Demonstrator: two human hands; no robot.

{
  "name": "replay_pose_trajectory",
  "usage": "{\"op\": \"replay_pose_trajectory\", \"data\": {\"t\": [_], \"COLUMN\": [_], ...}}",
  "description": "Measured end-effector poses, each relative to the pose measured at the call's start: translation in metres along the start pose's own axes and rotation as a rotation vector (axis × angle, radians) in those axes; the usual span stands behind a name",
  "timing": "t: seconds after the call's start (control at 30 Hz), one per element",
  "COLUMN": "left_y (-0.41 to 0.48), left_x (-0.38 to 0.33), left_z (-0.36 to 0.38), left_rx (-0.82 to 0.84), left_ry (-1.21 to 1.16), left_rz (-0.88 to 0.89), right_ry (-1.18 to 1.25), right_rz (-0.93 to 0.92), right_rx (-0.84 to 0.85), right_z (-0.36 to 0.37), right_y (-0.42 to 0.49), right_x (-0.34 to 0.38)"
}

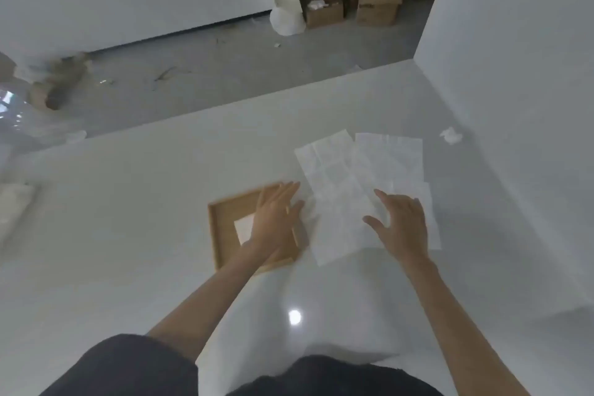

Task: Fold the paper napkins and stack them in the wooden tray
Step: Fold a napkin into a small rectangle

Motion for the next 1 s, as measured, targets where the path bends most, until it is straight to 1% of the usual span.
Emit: {"op": "replay_pose_trajectory", "data": {"t": [0.1, 0.23, 0.4, 0.47, 0.63, 0.8, 1.0], "left_y": [0.016, 0.036, 0.068, 0.082, 0.098, 0.107, 0.107], "left_x": [-0.006, 0.001, 0.027, 0.036, 0.054, 0.061, 0.054], "left_z": [0.049, 0.095, 0.128, 0.133, 0.153, 0.164, 0.164], "left_rx": [0.153, 0.286, 0.226, 0.208, 0.297, 0.311, 0.311], "left_ry": [0.090, 0.103, 0.002, -0.007, 0.034, 0.063, 0.061], "left_rz": [-0.011, -0.063, -0.178, -0.208, -0.240, -0.249, -0.221], "right_ry": [-0.094, -0.087, -0.108, -0.123, -0.128, -0.098, -0.095], "right_rz": [0.132, 0.279, 0.387, 0.433, 0.541, 0.580, 0.539], "right_rx": [0.056, 0.102, 0.065, 0.085, 0.163, 0.154, 0.085], "right_z": [0.028, 0.049, 0.066, 0.078, 0.108, 0.115, 0.108], "right_y": [0.005, 0.010, 0.032, 0.042, 0.049, 0.048, 0.045], "right_x": [-0.030, -0.042, -0.041, -0.048, -0.068, -0.077, -0.069]}}
Point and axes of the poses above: each hand's wrist, its own y-axis towards the middle knuckle, its own z-axis out of the palm, x = y × z, the point moved 10 cm from there along y, towards the middle knuckle, and after that the axes turned 14 degrees about z, right-handed, at the moved point
